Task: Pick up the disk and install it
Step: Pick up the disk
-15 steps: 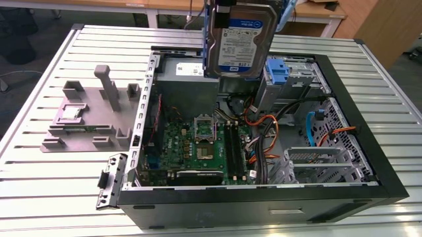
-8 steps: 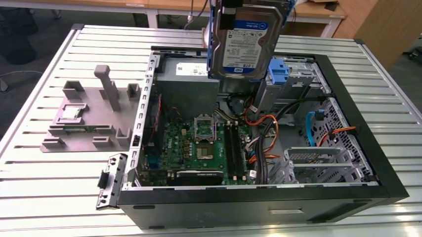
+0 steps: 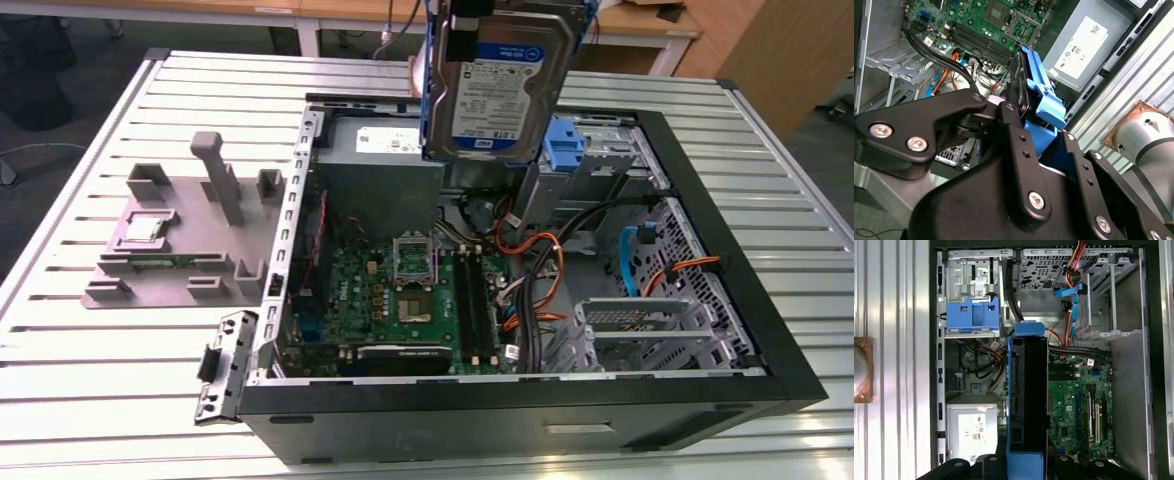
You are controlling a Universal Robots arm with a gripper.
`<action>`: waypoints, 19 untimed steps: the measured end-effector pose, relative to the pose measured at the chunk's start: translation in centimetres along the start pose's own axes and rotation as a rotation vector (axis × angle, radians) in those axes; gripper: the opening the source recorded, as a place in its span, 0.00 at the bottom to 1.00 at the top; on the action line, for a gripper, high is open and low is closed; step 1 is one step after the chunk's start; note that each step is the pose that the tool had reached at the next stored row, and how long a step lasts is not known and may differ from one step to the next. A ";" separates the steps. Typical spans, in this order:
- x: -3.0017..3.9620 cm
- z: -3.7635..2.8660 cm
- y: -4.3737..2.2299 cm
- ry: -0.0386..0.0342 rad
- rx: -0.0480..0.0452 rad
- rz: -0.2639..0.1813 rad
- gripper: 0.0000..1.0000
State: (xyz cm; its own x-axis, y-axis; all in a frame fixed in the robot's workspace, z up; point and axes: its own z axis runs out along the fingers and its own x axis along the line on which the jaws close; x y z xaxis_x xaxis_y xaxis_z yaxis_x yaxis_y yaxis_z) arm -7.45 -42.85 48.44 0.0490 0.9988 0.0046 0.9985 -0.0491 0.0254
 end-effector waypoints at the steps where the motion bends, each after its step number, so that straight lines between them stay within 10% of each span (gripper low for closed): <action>1: -0.07 0.00 0.02 -0.0001 0.0000 0.000 0.37; 19: -1.70 0.01 0.48 -0.0005 -0.0001 0.000 0.37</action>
State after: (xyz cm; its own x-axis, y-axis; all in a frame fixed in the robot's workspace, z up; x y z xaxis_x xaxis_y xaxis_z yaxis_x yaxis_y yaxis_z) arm -7.05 -44.57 48.43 0.0492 0.9988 0.0041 0.9985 -0.0493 0.0255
